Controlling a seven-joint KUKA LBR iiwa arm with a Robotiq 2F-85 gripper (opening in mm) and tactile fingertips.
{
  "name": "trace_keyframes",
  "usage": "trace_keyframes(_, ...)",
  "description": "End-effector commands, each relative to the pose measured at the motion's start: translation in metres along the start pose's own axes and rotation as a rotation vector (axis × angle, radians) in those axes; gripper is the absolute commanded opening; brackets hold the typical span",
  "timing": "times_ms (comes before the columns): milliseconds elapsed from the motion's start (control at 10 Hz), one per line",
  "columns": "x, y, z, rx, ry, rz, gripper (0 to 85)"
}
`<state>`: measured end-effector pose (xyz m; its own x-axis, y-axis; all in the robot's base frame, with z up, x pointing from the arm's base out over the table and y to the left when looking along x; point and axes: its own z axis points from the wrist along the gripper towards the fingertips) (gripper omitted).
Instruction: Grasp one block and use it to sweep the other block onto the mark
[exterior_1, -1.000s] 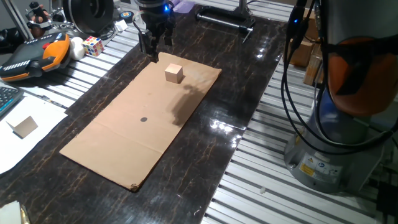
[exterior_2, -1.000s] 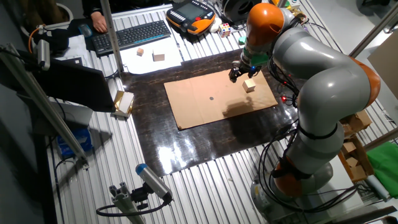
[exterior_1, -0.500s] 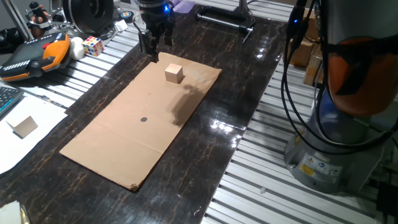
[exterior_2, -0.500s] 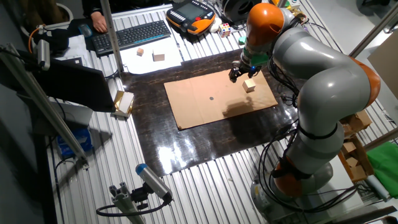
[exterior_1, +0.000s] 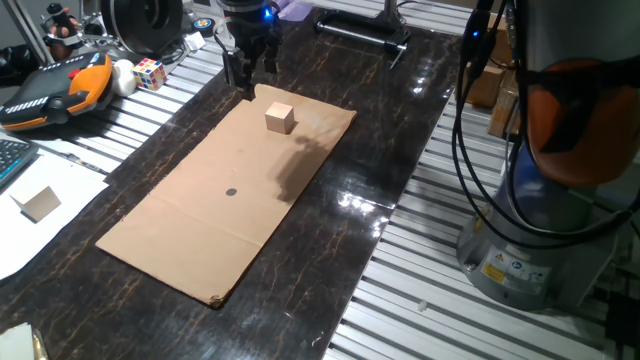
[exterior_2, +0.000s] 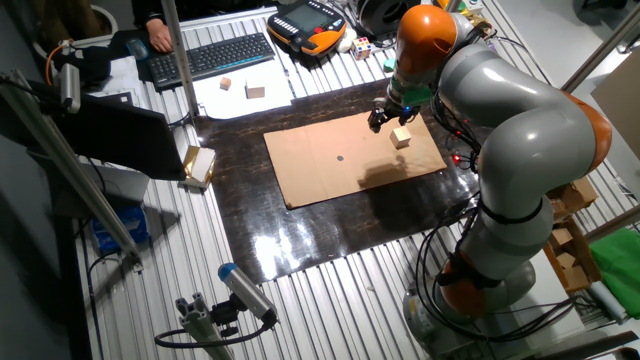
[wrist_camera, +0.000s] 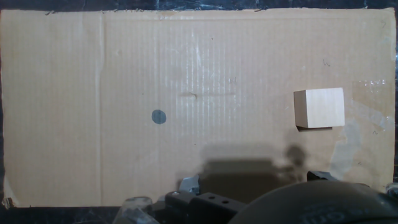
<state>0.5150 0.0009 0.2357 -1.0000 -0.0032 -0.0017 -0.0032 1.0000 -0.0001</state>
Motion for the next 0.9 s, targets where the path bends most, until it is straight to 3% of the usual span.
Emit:
trace_keyframes(0,0.0001,-0.0002,-0.0001,0.129,0.258,-0.354,0.7)
trace_keyframes(400,0.0006,0.0004,-0.0002,0.130,0.254,-0.351,0.7)
trace_keyframes(500,0.0010,0.0003,-0.0002,0.129,0.250,-0.352,0.7)
trace_keyframes(600,0.0030,-0.0005,-0.0006,0.123,0.224,-0.357,0.7)
trace_keyframes(800,0.0034,-0.0008,-0.0003,0.120,0.227,-0.363,0.7)
